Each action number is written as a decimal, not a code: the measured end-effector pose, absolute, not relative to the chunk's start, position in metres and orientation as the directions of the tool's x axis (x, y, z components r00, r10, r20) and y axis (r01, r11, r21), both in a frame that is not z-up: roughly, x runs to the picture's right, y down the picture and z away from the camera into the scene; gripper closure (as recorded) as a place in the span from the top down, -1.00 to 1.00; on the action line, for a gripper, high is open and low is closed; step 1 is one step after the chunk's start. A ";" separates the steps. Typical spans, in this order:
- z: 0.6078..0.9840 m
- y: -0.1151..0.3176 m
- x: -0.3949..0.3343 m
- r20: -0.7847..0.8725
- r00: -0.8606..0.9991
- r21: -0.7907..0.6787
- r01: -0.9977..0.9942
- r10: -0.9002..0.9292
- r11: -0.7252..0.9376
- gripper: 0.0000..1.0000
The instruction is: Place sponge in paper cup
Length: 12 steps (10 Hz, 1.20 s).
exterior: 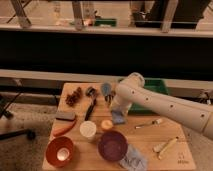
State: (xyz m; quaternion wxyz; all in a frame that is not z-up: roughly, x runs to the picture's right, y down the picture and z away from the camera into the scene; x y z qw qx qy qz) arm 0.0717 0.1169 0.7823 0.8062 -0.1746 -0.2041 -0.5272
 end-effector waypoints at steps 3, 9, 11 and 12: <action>0.751 0.129 0.068 0.531 0.338 -0.034 0.925 -0.777 0.379 -1.00; 0.709 0.145 0.033 0.569 0.280 0.033 0.932 -0.774 0.361 -1.00; 0.698 0.149 0.017 0.577 0.264 0.052 0.933 -0.773 0.357 -1.00; 0.694 0.152 0.010 0.580 0.258 0.057 0.933 -0.773 0.355 -1.00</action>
